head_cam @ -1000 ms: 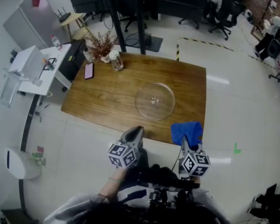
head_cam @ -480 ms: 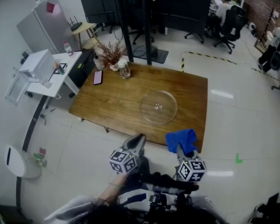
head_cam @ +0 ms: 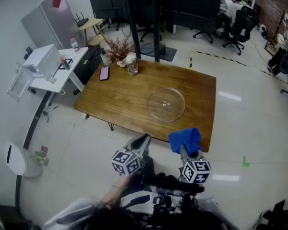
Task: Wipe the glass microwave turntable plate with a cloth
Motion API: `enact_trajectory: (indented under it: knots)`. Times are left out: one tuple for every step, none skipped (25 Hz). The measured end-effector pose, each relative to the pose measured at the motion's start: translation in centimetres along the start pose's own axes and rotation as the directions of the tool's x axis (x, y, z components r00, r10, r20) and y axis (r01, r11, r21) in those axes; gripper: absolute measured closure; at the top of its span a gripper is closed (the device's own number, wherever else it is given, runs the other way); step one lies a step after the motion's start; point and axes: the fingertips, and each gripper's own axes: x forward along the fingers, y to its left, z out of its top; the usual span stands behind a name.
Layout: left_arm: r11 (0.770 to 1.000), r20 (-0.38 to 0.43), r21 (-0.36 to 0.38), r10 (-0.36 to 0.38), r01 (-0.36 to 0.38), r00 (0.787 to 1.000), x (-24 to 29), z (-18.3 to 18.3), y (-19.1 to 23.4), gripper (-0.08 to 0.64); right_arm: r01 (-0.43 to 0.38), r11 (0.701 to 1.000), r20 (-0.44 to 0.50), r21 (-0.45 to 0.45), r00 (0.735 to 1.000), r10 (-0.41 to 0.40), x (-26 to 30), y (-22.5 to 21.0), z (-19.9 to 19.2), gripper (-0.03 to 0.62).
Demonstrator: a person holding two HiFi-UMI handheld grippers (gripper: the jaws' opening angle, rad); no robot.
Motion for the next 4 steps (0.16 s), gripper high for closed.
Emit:
enact_trajectory:
  knots:
    - [1.0,0.0,0.0,-0.001,0.001,1.0,-0.14,0.02,-0.05,0.52,0.002,1.0,0.0,-0.004,1.0,-0.002,-0.13,0.17,0.18,0.511]
    - [1.0,0.001,0.0,-0.002,0.002,1.0,-0.31,0.04,-0.08,0.52,0.003,1.0,-0.001,-0.007,1.0,-0.003,-0.27,0.36,0.35,0.511]
    - [1.0,0.002,-0.001,-0.003,0.003,1.0,-0.48,0.06,-0.1,0.52,0.005,1.0,-0.002,-0.011,1.0,-0.005,-0.39,0.55,0.48,0.511]
    - [1.0,0.003,-0.001,-0.004,0.004,1.0,-0.67,0.08,-0.11,0.52,0.006,1.0,-0.003,-0.015,1.0,-0.006,-0.51,0.74,0.59,0.511]
